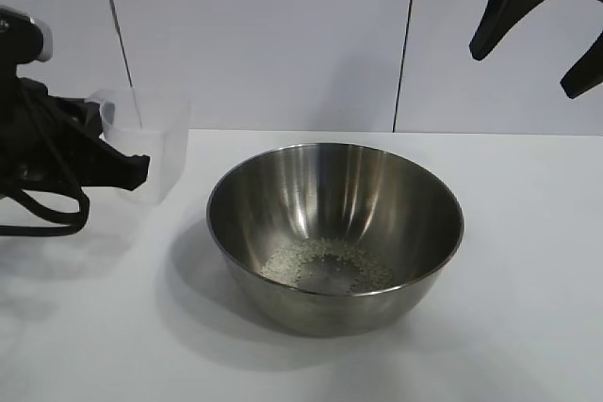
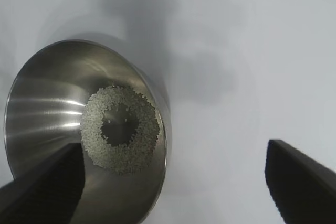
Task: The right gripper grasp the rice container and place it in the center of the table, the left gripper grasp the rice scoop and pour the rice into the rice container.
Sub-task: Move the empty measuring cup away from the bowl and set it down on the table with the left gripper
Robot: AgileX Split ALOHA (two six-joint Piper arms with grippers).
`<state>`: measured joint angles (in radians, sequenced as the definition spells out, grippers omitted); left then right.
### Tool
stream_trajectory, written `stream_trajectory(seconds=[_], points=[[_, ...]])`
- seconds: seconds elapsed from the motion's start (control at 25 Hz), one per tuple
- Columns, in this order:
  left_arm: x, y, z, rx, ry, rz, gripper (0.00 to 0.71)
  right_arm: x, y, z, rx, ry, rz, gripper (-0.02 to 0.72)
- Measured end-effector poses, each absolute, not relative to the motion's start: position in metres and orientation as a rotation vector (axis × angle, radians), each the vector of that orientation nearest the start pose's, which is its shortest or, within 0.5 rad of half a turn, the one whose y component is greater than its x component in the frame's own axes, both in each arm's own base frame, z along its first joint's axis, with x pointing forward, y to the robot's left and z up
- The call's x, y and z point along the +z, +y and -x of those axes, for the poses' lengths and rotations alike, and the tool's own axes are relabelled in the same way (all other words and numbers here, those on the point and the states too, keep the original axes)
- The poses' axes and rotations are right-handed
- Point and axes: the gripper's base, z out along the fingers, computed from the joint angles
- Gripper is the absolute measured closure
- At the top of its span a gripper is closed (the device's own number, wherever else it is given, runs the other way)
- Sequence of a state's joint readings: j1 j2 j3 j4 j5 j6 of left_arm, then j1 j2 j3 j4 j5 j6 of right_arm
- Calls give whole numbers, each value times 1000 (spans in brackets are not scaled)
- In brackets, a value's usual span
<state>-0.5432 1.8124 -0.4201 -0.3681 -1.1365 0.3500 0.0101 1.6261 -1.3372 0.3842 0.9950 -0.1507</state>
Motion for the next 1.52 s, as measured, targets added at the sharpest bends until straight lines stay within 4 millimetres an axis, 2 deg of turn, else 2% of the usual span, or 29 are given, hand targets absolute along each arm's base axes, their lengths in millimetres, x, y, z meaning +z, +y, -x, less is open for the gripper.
stream_trajectory(seconds=[0.2,0.32,0.48,0.76,0.92,1.16,1.28,1.52], points=[[122,-100,-262,24,1760,-365,704,295,32,-338,457,2709,14,64],[108,-95,-264,7,1797,-403,704,295,32,-340,453,2696,10,64],[94,-101,-270,-21,1814,-471,704,296,32,-340,451,2689,9,64],[88,-108,-286,-41,1798,-464,704,296,32,-340,452,2689,8,64],[77,-109,-287,-48,1828,-459,704,296,32,-340,452,2689,8,64],[77,-109,-288,-66,1834,-435,704,296,32,-340,453,2690,8,64],[77,-109,-288,-72,1836,-426,666,296,32,-340,453,2690,8,64],[77,-109,-288,-74,1835,-424,520,296,32,-340,453,2690,8,64]])
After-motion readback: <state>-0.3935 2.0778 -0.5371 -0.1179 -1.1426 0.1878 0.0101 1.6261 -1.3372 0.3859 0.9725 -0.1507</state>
